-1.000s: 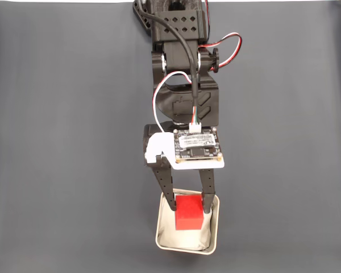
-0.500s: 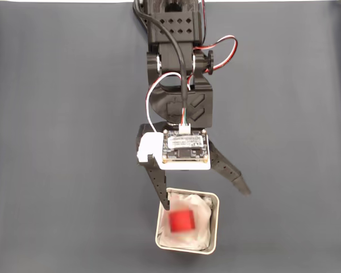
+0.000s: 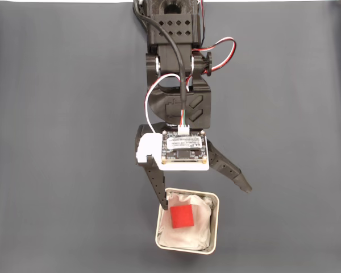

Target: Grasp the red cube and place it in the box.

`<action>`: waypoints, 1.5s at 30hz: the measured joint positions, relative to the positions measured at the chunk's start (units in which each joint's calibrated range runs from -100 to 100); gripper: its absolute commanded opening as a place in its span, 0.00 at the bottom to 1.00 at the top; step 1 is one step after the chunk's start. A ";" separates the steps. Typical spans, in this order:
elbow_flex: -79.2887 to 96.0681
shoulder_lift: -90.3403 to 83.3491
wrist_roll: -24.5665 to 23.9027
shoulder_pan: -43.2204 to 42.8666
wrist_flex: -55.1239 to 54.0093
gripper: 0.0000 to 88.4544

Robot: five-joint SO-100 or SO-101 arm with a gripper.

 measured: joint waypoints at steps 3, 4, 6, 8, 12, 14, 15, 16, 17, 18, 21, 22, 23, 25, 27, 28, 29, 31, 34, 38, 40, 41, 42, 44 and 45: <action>0.00 0.00 0.00 0.00 0.00 0.58; 0.00 0.00 0.00 0.00 0.00 0.58; 0.00 0.00 0.00 0.00 0.00 0.58; 0.00 0.00 0.00 0.00 0.00 0.58; 0.00 0.00 0.00 0.00 -0.16 0.57; 0.00 0.00 0.00 0.00 -0.16 0.53; 0.00 0.00 0.00 0.00 -0.16 0.45; 0.00 0.00 0.00 0.00 -0.24 0.36; 0.00 0.00 0.00 0.00 -0.32 0.27; 0.00 0.00 0.00 0.00 -0.32 0.19; 0.00 -0.09 0.10 0.00 -0.32 0.01; 0.00 -0.17 0.24 0.00 -0.16 0.00; -0.36 -0.69 0.29 0.00 0.32 0.00; -3.53 -2.00 0.29 0.00 2.86 0.00; -7.78 -4.34 0.20 -0.22 7.32 0.00; -8.95 -5.99 -0.05 -0.45 9.23 0.00; -9.40 -7.82 -0.20 -0.82 10.74 0.00; -9.13 -11.98 0.20 -1.48 12.65 0.00; -4.70 -19.54 0.15 -2.30 14.40 0.00; 6.60 -31.61 0.73 -3.04 15.67 0.00; 13.56 -38.21 0.98 -3.12 16.47 0.00; 17.00 -41.60 1.03 -3.12 16.95 0.00; 20.52 -44.72 1.17 -3.12 17.42 0.00; 28.03 -51.32 1.22 -3.26 18.38 0.00; 31.92 -54.62 1.32 -3.26 18.85 0.00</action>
